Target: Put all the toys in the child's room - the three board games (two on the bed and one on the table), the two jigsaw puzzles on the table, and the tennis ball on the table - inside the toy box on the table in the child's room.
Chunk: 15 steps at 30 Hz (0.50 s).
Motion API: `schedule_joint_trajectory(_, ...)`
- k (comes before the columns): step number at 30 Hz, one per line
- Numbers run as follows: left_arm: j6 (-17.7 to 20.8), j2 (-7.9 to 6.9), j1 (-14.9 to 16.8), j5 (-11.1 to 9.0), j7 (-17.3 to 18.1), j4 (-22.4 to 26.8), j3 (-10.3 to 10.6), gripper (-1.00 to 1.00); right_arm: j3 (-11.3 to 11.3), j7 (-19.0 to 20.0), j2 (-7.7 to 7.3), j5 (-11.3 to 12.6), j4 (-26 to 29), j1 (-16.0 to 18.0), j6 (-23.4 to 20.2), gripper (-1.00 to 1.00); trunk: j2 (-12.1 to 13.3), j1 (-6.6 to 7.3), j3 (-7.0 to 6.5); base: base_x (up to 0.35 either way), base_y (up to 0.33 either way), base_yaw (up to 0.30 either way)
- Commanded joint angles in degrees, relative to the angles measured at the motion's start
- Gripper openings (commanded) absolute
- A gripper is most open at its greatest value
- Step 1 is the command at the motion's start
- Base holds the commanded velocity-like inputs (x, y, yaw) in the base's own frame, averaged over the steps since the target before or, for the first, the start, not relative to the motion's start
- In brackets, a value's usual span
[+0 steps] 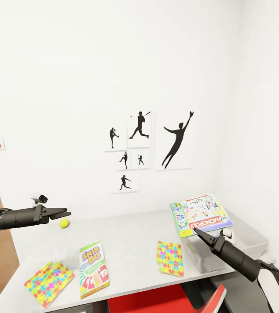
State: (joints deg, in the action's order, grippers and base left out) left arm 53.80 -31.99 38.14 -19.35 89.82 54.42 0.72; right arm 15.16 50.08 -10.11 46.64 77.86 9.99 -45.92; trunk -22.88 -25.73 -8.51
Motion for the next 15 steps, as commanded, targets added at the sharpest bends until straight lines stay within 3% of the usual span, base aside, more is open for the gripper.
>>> schedule_joint_trajectory(1,0.61,-0.02,0.01,-0.09,0.18,-0.01,0.08,1.0,0.05,0.11,0.0,0.37,-0.02,0.03,-0.39,-1.0,-0.04,-0.05,0.02,0.325,0.0,-0.001)
schedule_joint_trajectory(15,0.61,-0.01,0.0,-0.08,0.18,-0.01,0.08,1.0,0.05,0.19,0.0,0.46,-0.19,0.03,-0.48,-1.0,-0.04,-0.05,0.12,0.309,0.0,0.0)
